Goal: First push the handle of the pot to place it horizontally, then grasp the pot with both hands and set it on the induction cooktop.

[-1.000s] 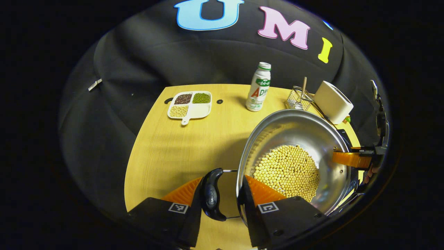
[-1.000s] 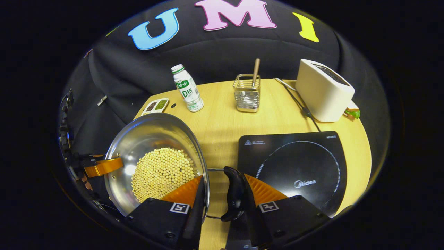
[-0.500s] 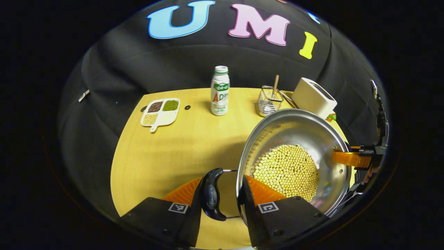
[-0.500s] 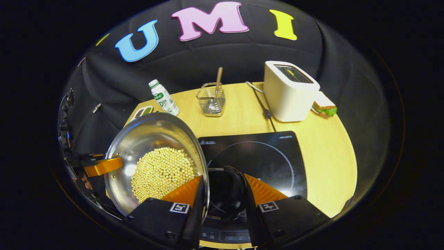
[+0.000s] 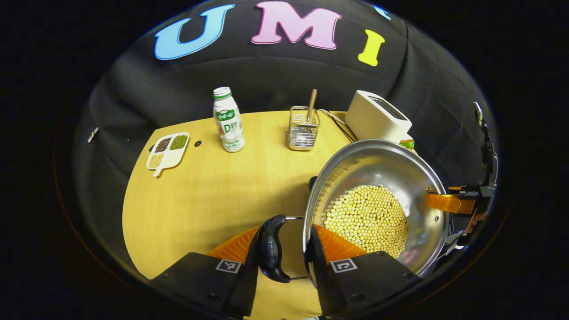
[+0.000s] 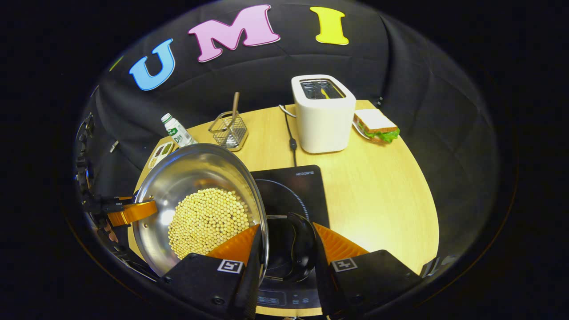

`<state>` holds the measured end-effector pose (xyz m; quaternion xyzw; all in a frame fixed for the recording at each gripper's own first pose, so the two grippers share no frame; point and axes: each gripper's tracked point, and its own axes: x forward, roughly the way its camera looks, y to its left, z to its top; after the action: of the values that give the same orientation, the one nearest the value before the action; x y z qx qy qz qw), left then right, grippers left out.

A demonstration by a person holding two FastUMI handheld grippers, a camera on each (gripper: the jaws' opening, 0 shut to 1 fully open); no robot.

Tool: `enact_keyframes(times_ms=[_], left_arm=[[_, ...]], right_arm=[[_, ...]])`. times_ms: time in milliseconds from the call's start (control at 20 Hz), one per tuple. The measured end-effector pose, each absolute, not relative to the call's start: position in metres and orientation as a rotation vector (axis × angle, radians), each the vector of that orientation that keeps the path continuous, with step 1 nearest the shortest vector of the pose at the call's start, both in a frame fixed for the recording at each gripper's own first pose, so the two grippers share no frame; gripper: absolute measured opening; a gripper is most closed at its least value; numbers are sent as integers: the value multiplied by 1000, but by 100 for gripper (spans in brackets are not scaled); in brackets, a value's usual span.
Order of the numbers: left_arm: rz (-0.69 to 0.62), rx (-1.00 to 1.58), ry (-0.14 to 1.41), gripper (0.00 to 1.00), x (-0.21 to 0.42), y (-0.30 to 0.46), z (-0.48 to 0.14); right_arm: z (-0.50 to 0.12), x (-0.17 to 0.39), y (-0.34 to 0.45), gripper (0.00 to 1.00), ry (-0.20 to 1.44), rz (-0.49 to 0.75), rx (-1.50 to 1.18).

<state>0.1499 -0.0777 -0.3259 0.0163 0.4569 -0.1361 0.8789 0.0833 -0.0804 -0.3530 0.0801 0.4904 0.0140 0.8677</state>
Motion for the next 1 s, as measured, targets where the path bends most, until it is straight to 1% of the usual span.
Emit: enact_keyframes(times_ms=[150,200,250,450,500,550,1000], left_arm=[[-293,28,964,58,150,-101,-332],[-295,27,968,58,150,-108,-335],[-296,27,971,58,150,-114,-338],[-294,23,977,58,154,-131,-347],[-291,21,979,58,155,-133,-351],[-288,19,982,58,156,-135,-353],[-268,3,996,58,164,-136,-367]], right_arm=[[-360,84,-103,57,1041,21,164],[-361,84,-112,53,1046,19,162],[-363,85,-118,57,1052,17,161],[-375,91,-132,57,1068,19,158],[-374,91,-132,53,1072,22,156],[-375,91,-133,57,1077,24,154],[-392,102,-137,57,1113,30,142]])
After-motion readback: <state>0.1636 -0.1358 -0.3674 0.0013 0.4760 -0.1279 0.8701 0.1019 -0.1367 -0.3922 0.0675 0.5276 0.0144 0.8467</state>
